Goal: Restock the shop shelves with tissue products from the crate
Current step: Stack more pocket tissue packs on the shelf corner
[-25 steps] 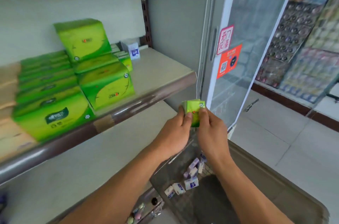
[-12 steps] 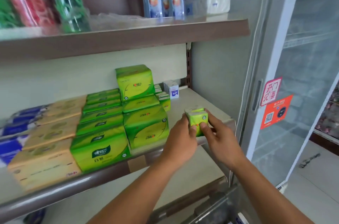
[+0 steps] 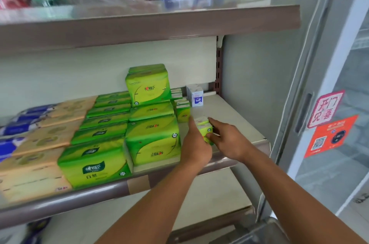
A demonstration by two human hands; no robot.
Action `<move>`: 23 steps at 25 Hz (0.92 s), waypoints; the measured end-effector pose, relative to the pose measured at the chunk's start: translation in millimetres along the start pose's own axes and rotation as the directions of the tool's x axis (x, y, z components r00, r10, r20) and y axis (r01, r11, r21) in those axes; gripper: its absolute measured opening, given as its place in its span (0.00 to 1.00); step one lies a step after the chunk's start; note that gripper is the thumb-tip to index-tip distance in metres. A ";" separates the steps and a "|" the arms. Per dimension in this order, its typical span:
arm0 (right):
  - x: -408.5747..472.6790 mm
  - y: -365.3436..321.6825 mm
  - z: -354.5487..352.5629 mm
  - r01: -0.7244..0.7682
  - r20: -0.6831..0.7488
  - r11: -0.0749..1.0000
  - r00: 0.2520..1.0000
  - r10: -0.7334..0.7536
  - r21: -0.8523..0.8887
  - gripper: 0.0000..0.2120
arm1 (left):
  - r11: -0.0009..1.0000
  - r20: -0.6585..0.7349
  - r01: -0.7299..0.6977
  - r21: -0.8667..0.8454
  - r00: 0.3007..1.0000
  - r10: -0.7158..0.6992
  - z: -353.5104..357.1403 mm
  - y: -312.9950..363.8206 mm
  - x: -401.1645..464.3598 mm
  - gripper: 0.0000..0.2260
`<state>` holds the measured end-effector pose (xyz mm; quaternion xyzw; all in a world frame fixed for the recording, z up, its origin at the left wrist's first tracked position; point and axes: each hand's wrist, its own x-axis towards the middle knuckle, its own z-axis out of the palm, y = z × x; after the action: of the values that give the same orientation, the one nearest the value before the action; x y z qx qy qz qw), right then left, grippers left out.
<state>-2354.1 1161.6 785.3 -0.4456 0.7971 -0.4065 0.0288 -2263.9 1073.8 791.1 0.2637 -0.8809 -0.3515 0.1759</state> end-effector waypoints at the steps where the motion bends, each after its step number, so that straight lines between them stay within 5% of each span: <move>1: 2.0 2.6 2.1 0.010 0.024 1.000 1.000 -0.010 -0.001 0.21 | 0.995 0.017 -0.037 0.097 0.999 0.035 -0.3 -2.6 4.8 0.34; 7: 5.9 15.9 -7.7 -0.023 0.134 0.991 0.990 0.040 -0.129 0.29 | 0.810 0.064 -0.069 0.582 0.997 0.039 1.6 11.4 14.9 0.27; 11: -7.0 29.6 -6.1 -0.030 -0.139 0.864 0.989 -0.047 -0.503 0.29 | 0.532 0.098 -0.151 0.833 0.987 0.127 -0.9 19.5 25.0 0.24; 23: -11.0 50.9 6.7 -0.069 -0.168 0.776 0.985 -0.049 -0.626 0.30 | 0.093 0.191 -0.198 0.976 0.979 0.075 -5.9 26.6 46.0 0.31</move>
<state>-2379.7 1179.4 743.1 -0.3878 0.8888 -0.1539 -0.1898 -2306.8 1060.0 819.9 0.2142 -0.9170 0.3322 -0.0540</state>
